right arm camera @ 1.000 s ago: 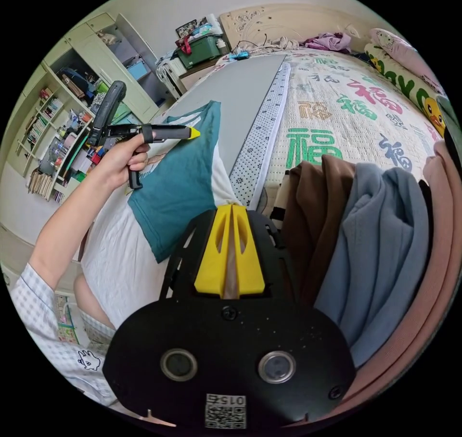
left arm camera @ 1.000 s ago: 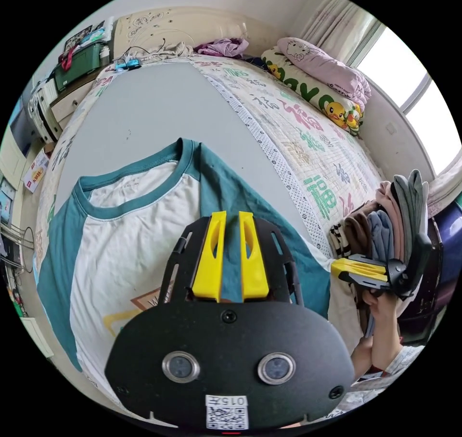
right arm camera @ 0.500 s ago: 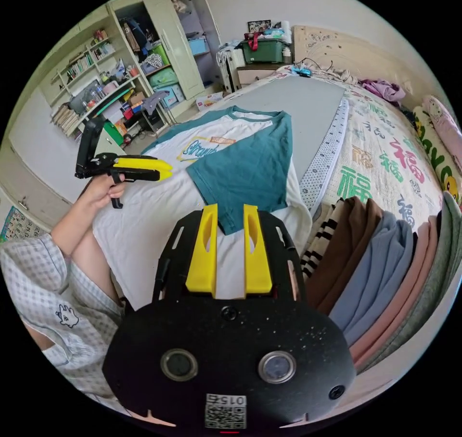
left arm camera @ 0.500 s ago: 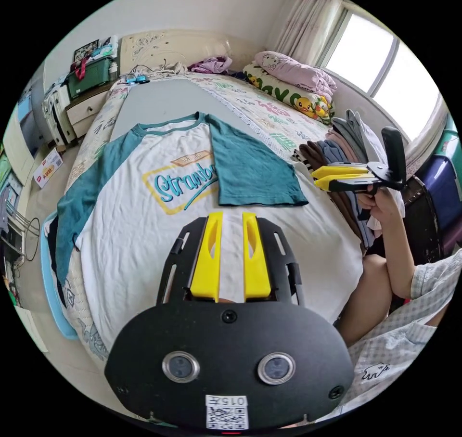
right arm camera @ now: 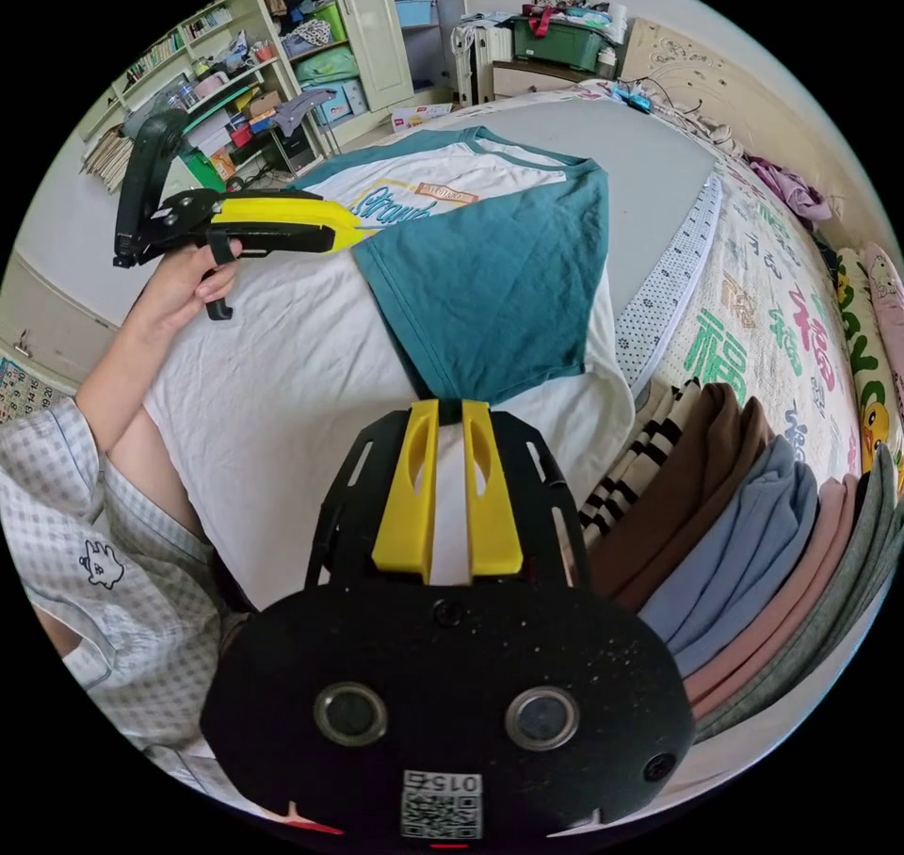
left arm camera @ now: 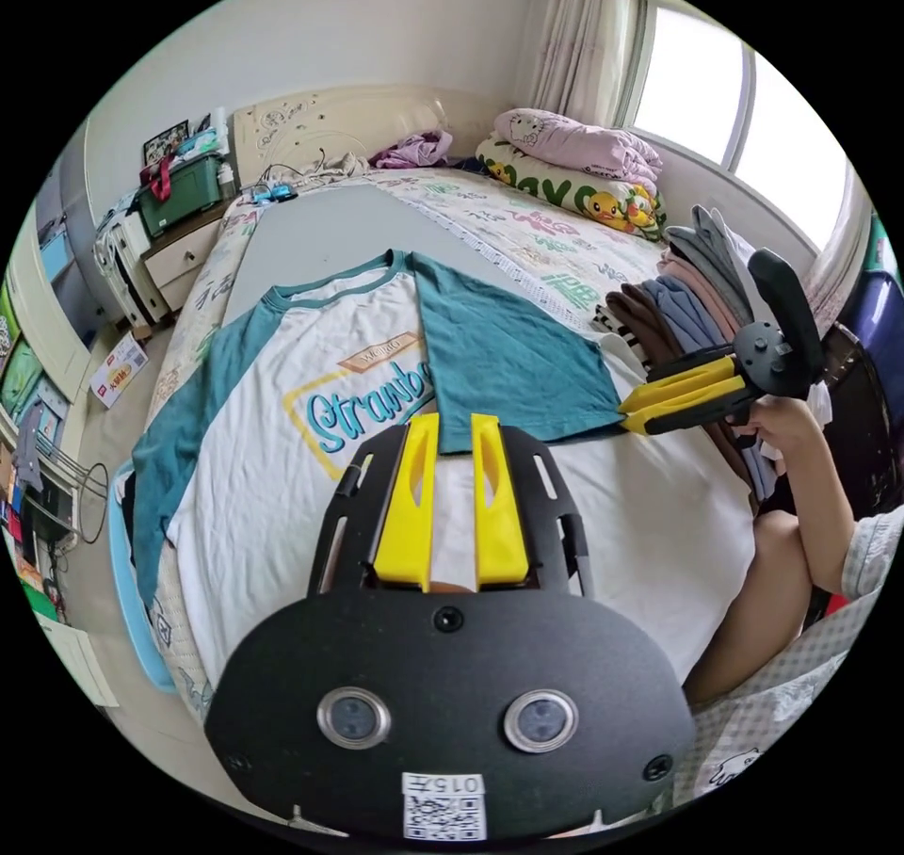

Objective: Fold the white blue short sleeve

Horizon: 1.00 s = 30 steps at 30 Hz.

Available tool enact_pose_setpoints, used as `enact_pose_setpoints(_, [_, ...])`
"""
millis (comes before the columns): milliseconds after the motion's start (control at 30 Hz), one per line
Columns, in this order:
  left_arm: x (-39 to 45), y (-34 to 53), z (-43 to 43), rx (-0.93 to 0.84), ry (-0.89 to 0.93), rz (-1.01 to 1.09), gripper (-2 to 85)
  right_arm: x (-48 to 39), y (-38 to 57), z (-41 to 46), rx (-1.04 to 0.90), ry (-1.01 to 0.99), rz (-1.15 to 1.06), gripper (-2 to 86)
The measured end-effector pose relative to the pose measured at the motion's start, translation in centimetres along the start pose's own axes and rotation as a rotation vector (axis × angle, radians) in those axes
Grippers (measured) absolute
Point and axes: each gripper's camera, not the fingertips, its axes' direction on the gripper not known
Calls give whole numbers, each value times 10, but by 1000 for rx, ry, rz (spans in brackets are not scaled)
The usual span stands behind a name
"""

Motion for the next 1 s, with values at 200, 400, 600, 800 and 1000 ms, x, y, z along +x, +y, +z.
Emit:
enact_pose_setpoints(200, [-6, -14, -7, -112, -41, 7, 44, 40, 36, 45, 5, -7, -46, 40])
enact_pose_setpoints(400, [-34, -21, -42, -114, 1, -21, 19, 56, 64, 92, -22, 98, -101, 38])
enact_pose_setpoints(600, [-96, -13, -96, -80, 96, -143, 6, 82, 92, 141, -46, 170, -120, 42])
enact_pose_setpoints(800, [-208, 54, -214, 168, 234, -429, 41, 115, 118, 182, -113, 136, -127, 70])
enact_pose_setpoints(1000, [-365, 206, -298, 581, 311, -1101, 74, 124, 97, 193, -5, -39, -107, 74])
